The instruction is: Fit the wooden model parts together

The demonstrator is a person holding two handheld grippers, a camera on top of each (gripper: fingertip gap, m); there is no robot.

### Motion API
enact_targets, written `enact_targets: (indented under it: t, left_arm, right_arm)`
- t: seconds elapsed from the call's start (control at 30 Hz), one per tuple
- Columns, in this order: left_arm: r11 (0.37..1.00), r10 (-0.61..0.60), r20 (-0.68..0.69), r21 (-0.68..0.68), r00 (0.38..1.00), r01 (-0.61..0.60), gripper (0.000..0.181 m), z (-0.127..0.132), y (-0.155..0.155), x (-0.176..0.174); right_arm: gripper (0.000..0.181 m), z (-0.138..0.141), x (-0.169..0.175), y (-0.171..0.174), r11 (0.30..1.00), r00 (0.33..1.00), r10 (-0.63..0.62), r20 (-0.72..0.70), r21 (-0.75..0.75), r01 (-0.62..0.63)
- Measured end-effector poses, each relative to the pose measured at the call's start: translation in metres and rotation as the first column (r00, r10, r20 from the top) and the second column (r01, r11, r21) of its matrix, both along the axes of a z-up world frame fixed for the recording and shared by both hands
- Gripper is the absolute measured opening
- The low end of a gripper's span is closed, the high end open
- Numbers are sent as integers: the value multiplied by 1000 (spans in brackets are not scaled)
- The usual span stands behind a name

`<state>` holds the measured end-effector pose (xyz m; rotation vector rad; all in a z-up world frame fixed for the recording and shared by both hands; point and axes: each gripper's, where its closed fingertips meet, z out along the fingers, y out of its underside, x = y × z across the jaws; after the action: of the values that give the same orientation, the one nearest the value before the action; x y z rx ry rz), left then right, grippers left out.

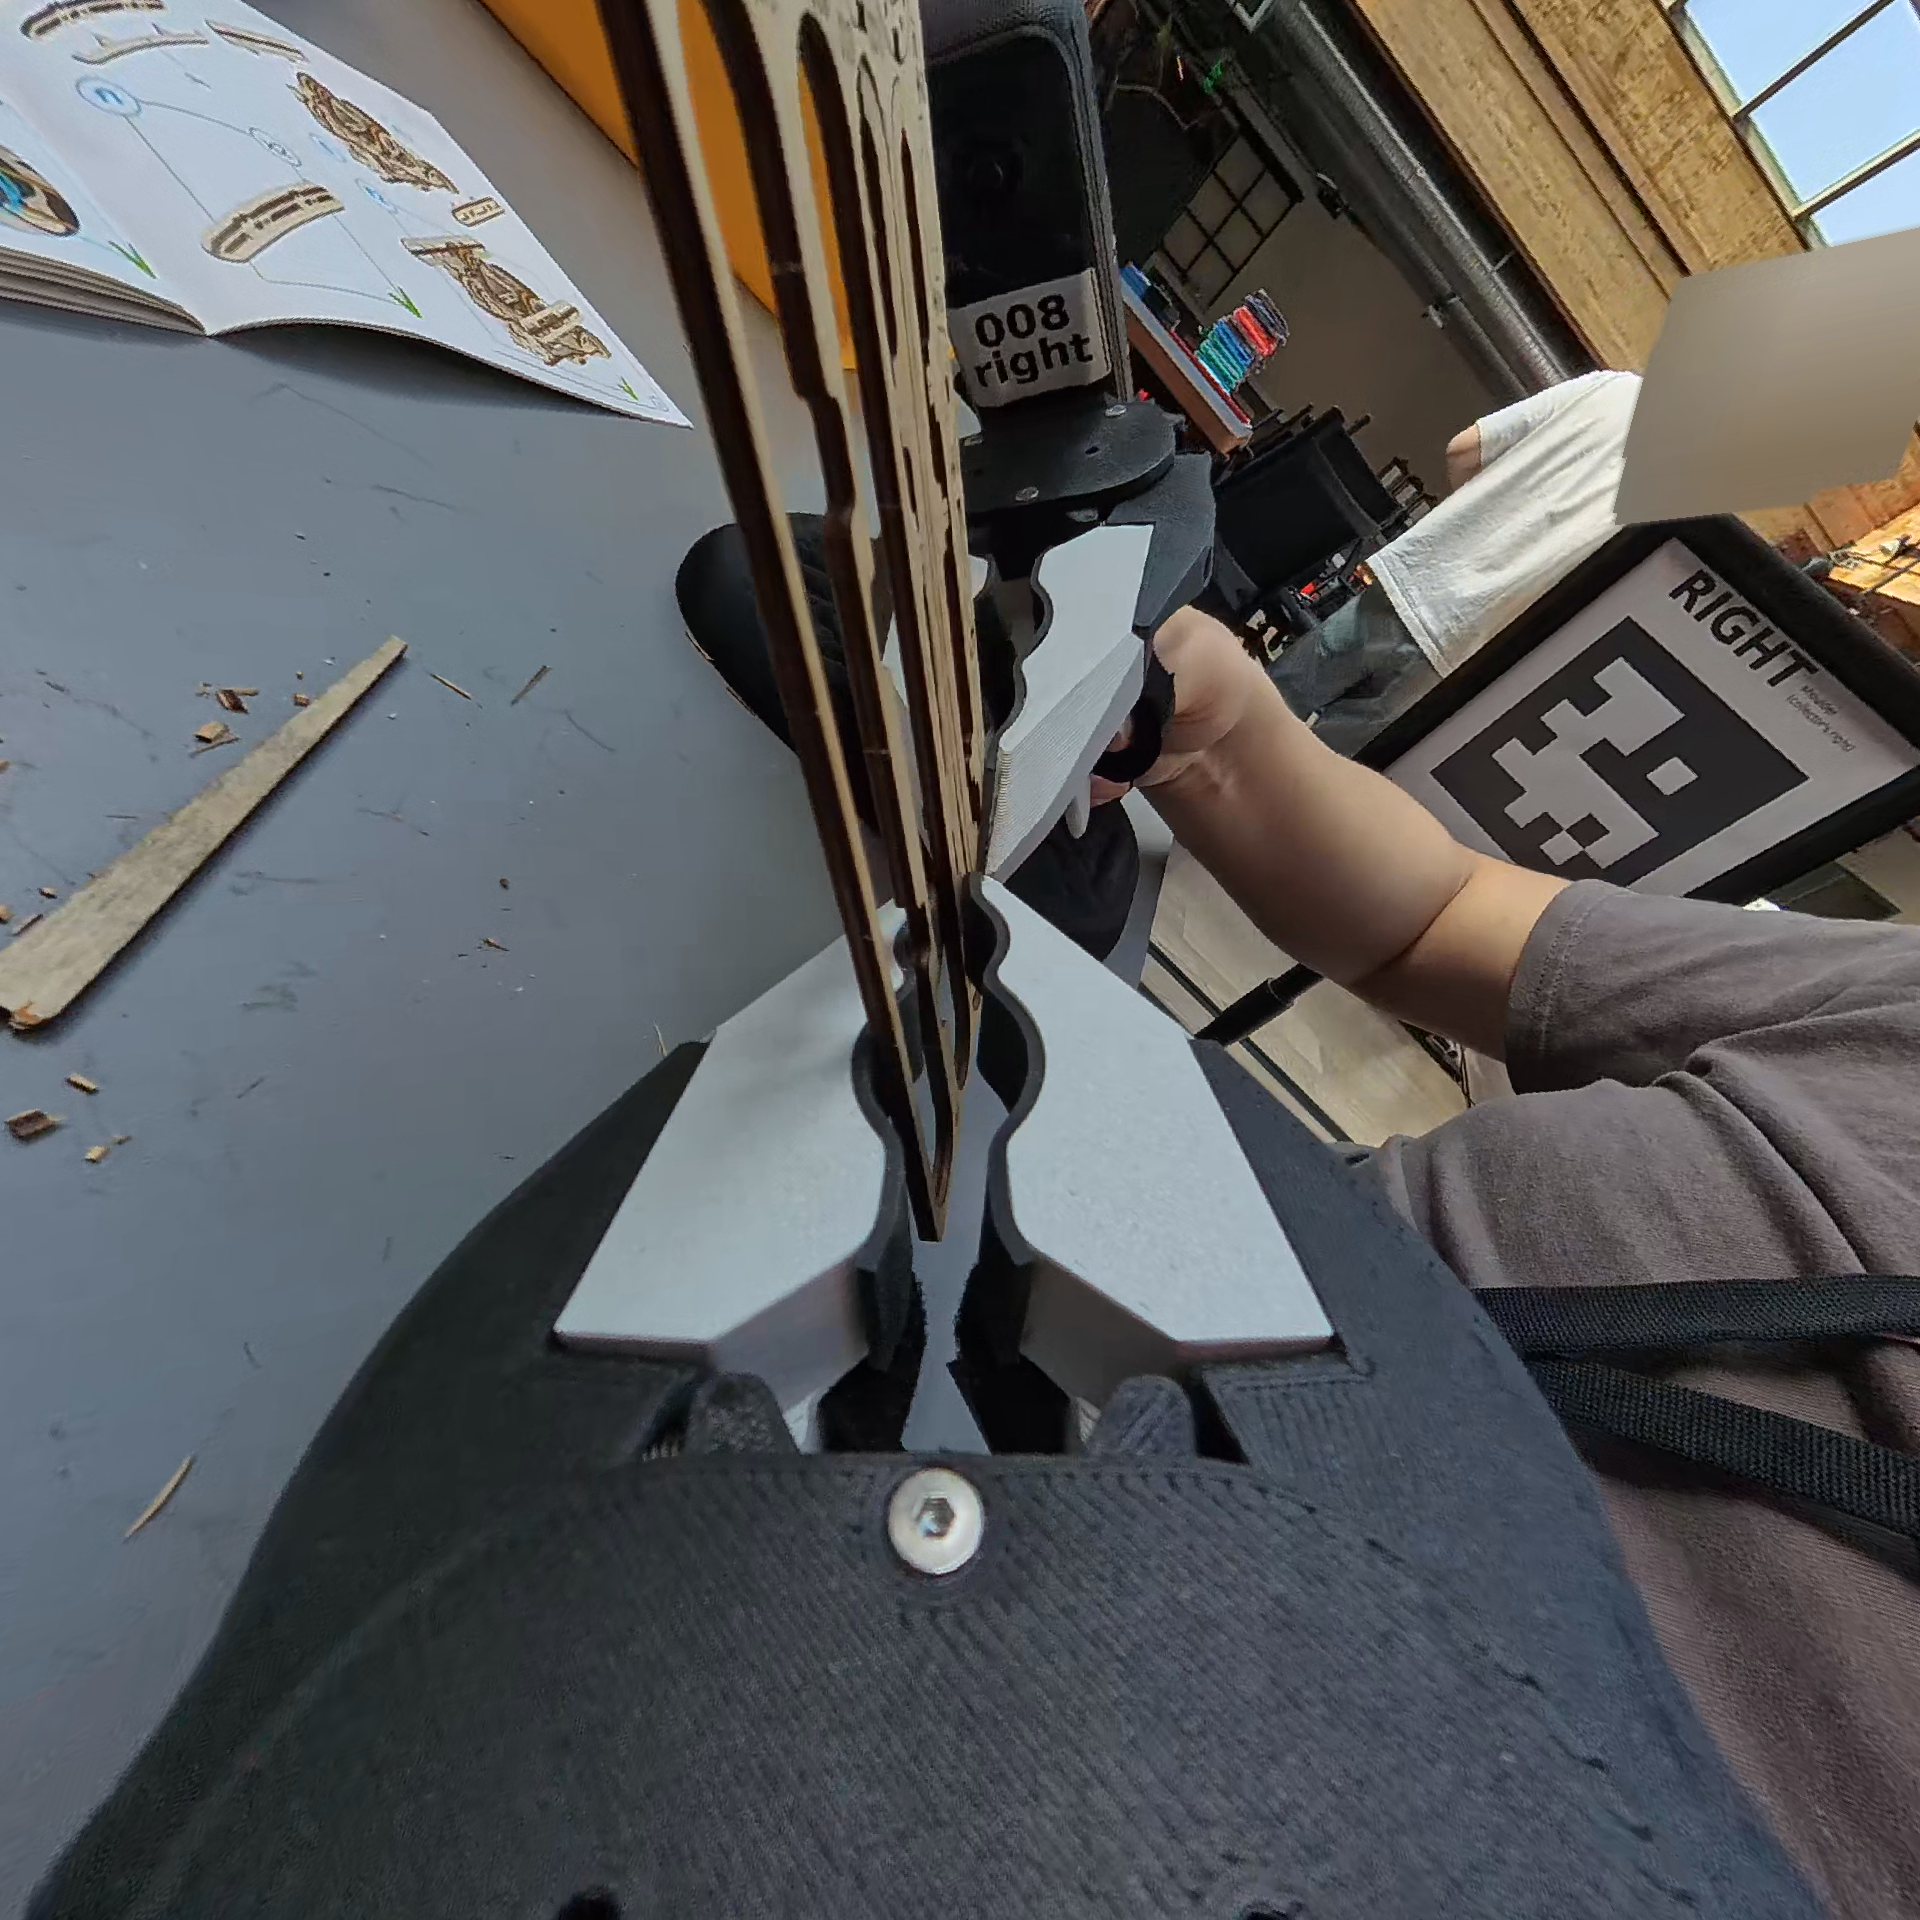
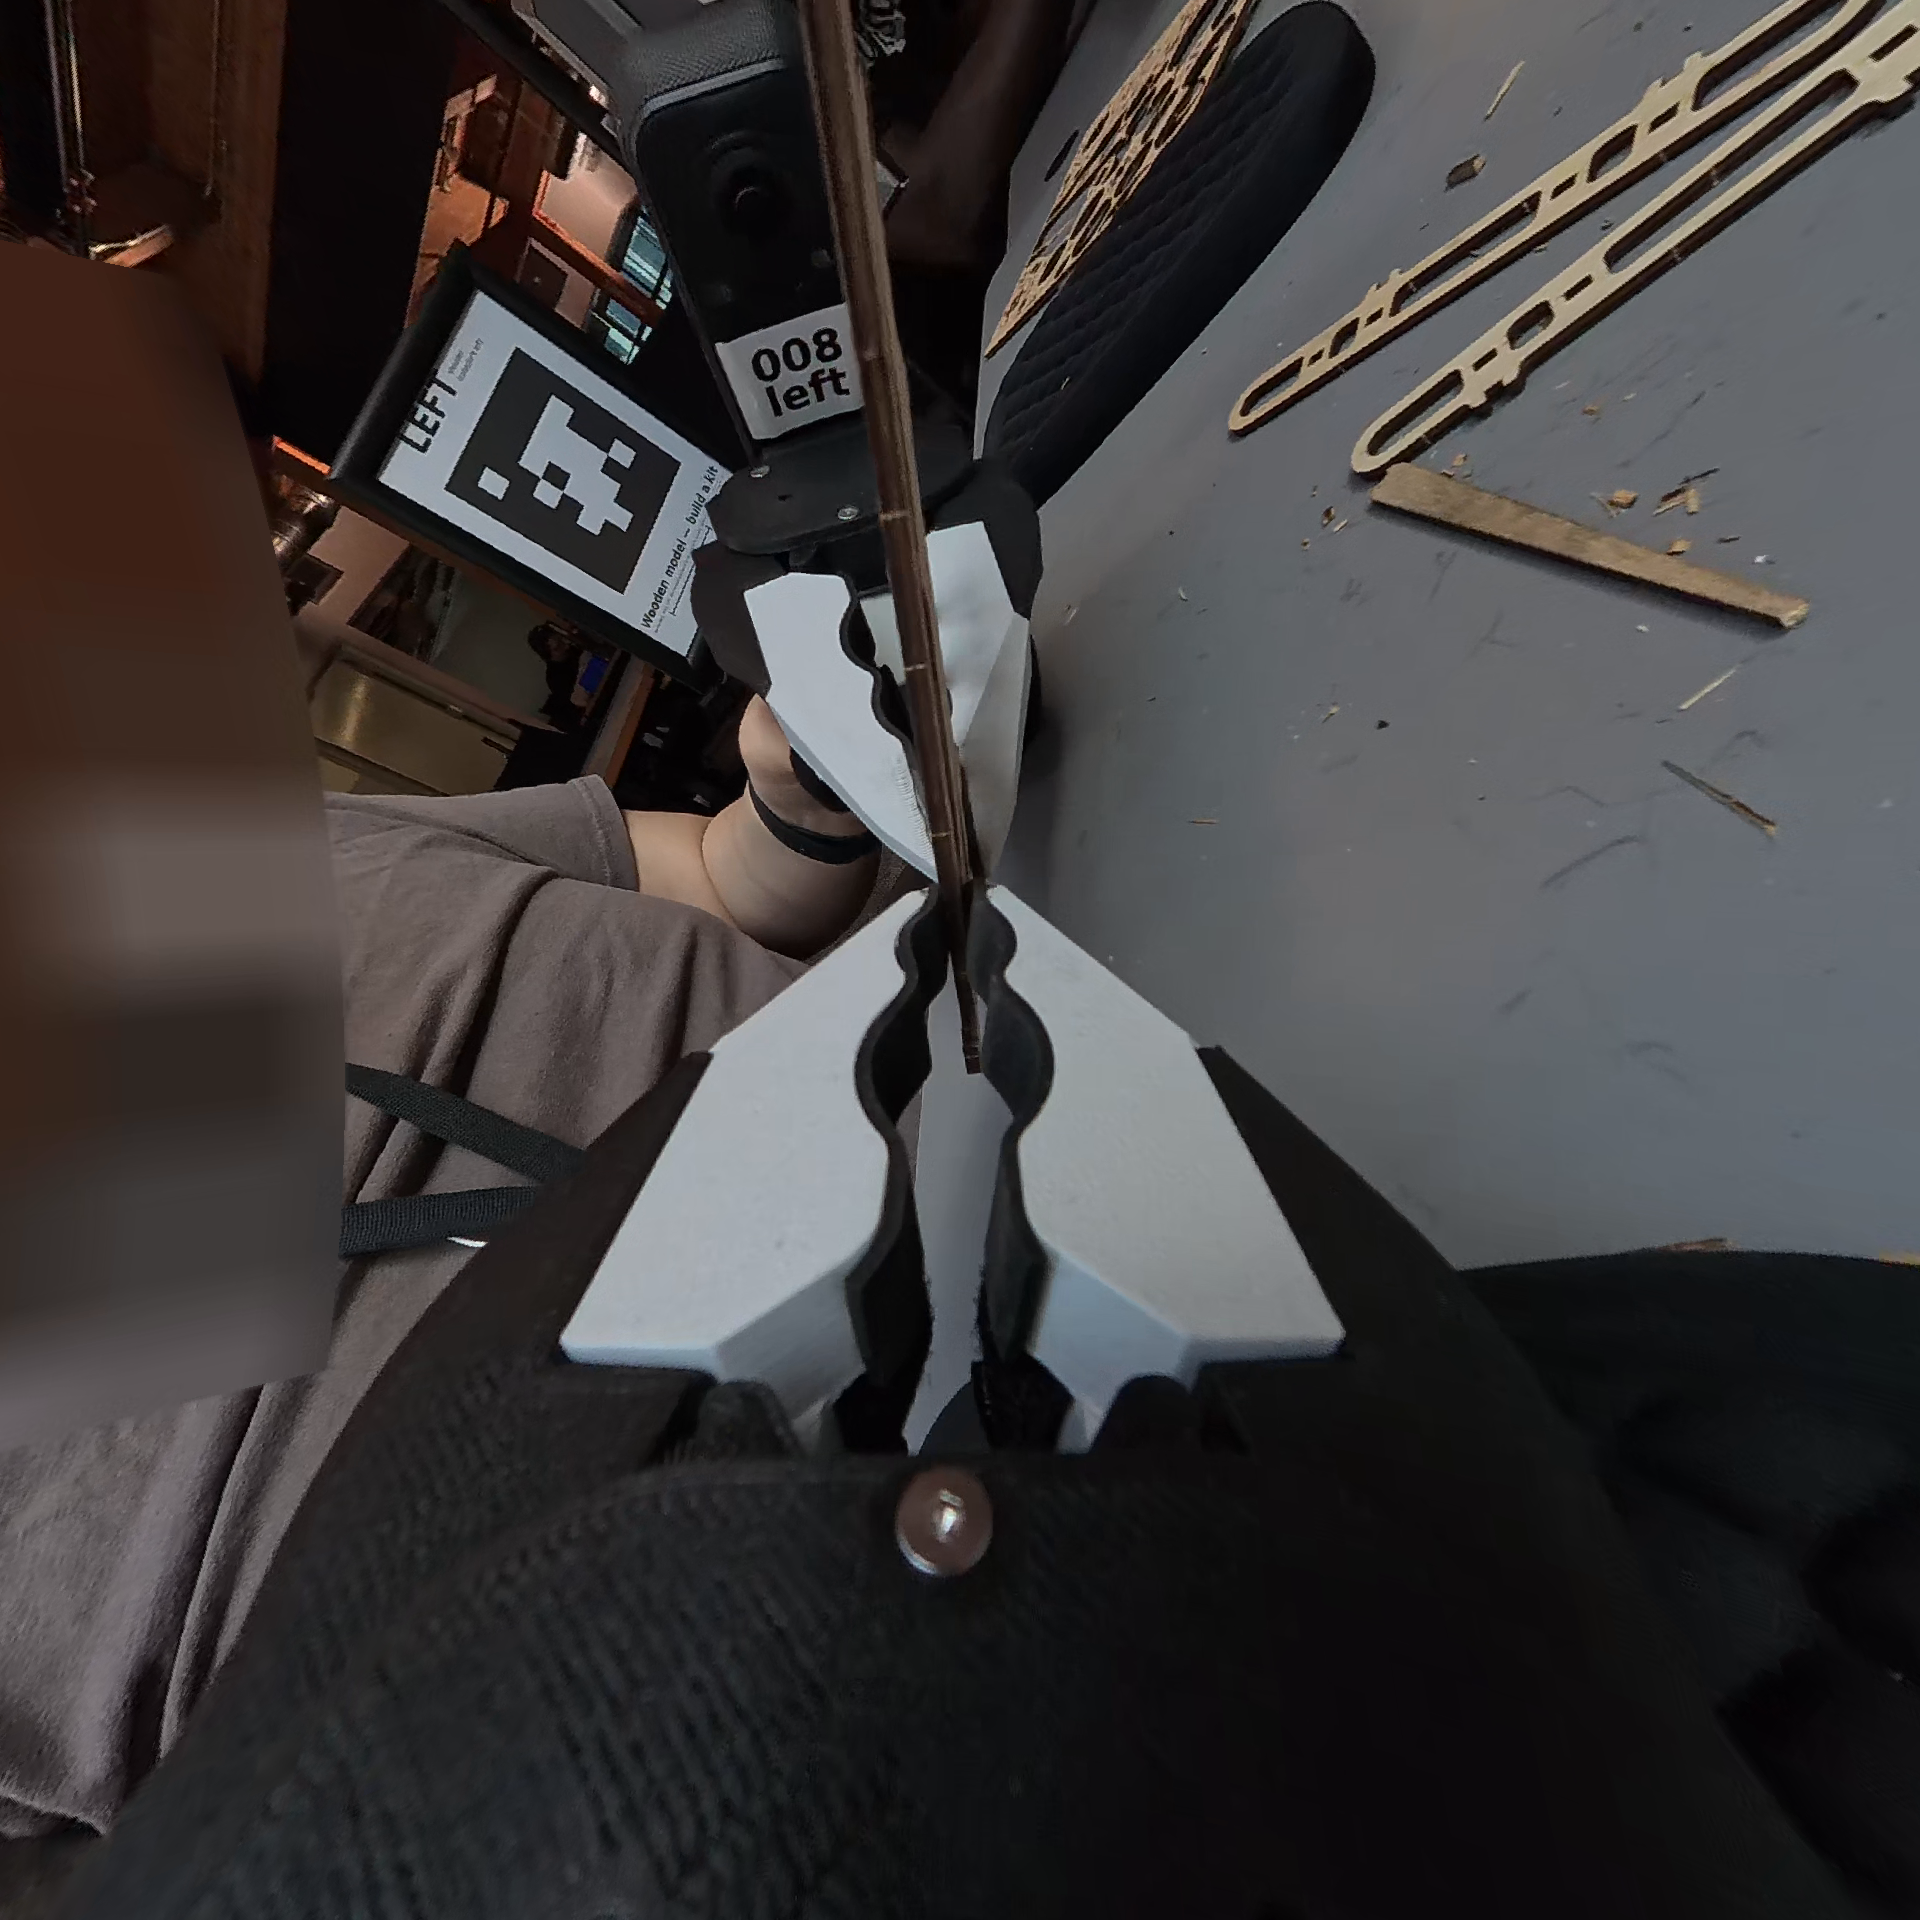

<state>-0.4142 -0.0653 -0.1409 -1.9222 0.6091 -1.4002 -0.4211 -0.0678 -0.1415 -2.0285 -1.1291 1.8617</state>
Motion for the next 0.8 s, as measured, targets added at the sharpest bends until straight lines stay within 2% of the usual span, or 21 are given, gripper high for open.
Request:
enact_targets:
  t: [0.23,0.4,0.8]
  left_arm:
    - [993,48,-68,112,997,-40,2,2,3,0]
    - [998,-56,45,-21,997,57,2,4,-8,3]
    - [995,-77,115,-47,990,83,0,9,-11,5]
  right_arm:
    - [0,0,0,4,999,1000,-14,-5,-41,14]
    - [0,10,1,2,999,998,3,-69,-34,-6]
    - [0,17,3,1,1000,993,5,-117,-9,-6]
